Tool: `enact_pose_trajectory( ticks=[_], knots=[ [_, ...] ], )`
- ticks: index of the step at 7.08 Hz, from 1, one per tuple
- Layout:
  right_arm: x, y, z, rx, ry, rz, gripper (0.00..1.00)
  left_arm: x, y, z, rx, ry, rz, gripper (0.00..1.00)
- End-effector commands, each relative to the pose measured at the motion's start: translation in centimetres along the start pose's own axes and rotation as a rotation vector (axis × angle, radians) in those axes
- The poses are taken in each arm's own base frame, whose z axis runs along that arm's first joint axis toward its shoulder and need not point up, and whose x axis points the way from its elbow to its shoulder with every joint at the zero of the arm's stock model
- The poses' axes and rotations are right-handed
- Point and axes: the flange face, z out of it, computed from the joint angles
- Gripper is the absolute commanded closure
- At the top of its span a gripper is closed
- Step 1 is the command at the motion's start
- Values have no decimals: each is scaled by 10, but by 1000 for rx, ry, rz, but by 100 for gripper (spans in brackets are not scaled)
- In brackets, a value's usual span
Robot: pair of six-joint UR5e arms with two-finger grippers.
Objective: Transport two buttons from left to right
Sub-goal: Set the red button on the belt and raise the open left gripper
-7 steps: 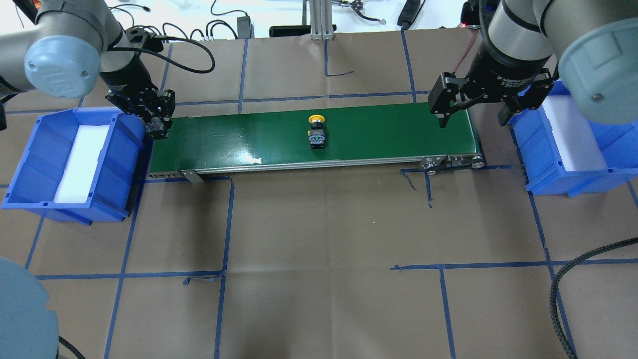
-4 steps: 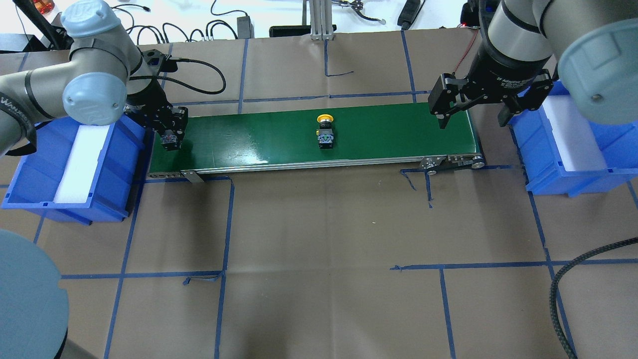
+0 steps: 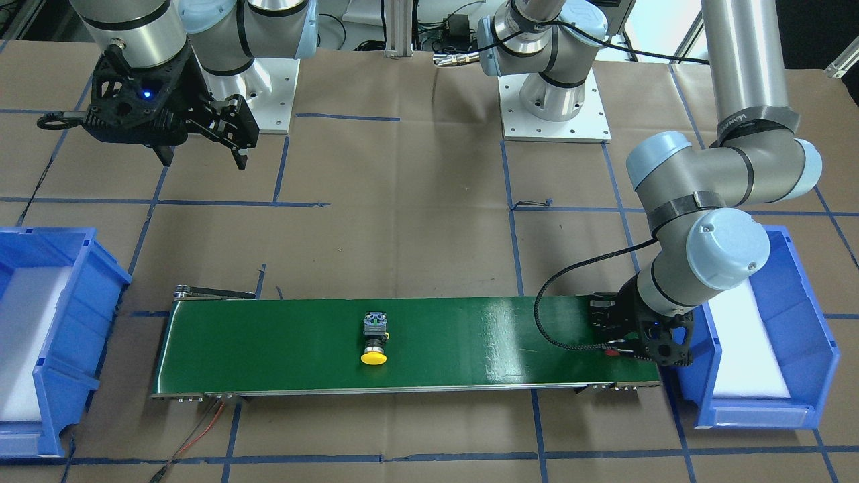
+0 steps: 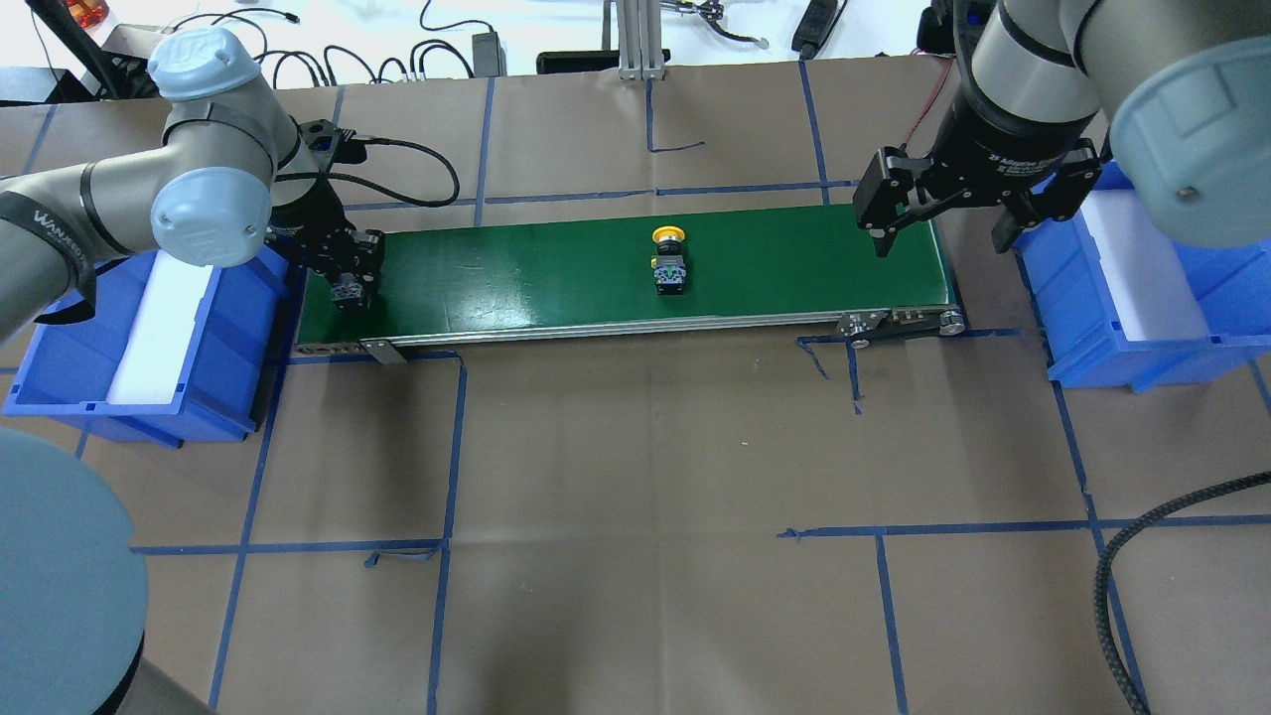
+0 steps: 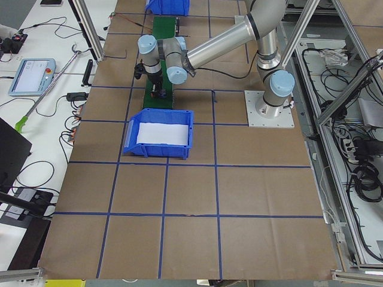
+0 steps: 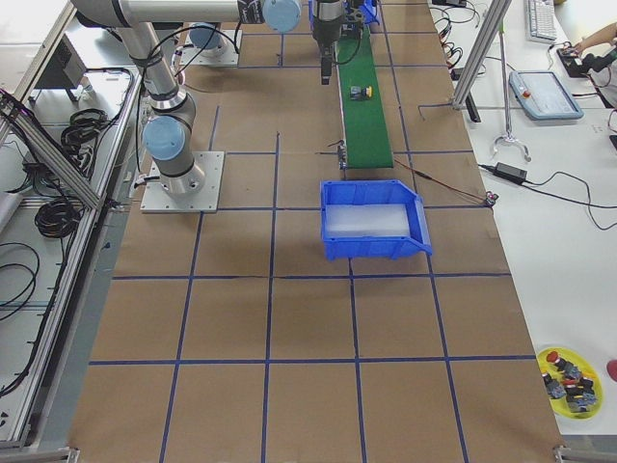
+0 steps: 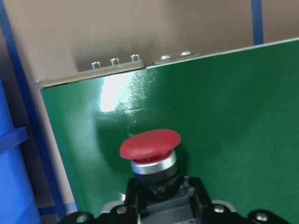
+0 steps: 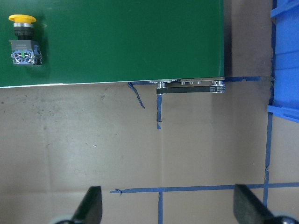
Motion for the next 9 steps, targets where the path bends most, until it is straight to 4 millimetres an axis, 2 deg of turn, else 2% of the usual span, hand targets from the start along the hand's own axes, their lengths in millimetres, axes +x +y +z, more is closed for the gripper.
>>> enact_pose_trajectory(
  ticks=[1, 2, 4, 6, 7, 8, 9],
  knots=[
    [-1, 0, 0, -1, -1, -1, 0, -2, -7, -11, 30, -8, -10, 0],
    [-1, 0, 0, -1, -1, -1, 0, -3, -7, -17, 40, -13, -8, 0],
    [-1, -1, 1, -1, -1, 0, 0, -3, -10, -77, 91, -26, -2, 0],
    [-1, -3, 3, 0, -3, 0, 0, 5, 9, -150, 18, 1, -4, 0],
    [-2, -16, 18, -15, -2, 0, 0, 20, 23, -178, 18, 21, 4, 0],
    [-2, -30, 32, -24, -2, 2, 0, 52, 33, -194, 30, 24, 10, 0],
    [-3, -46, 40, 31, -6, 1, 0, 88, 44, -200, 34, 19, -1, 0]
  ],
)
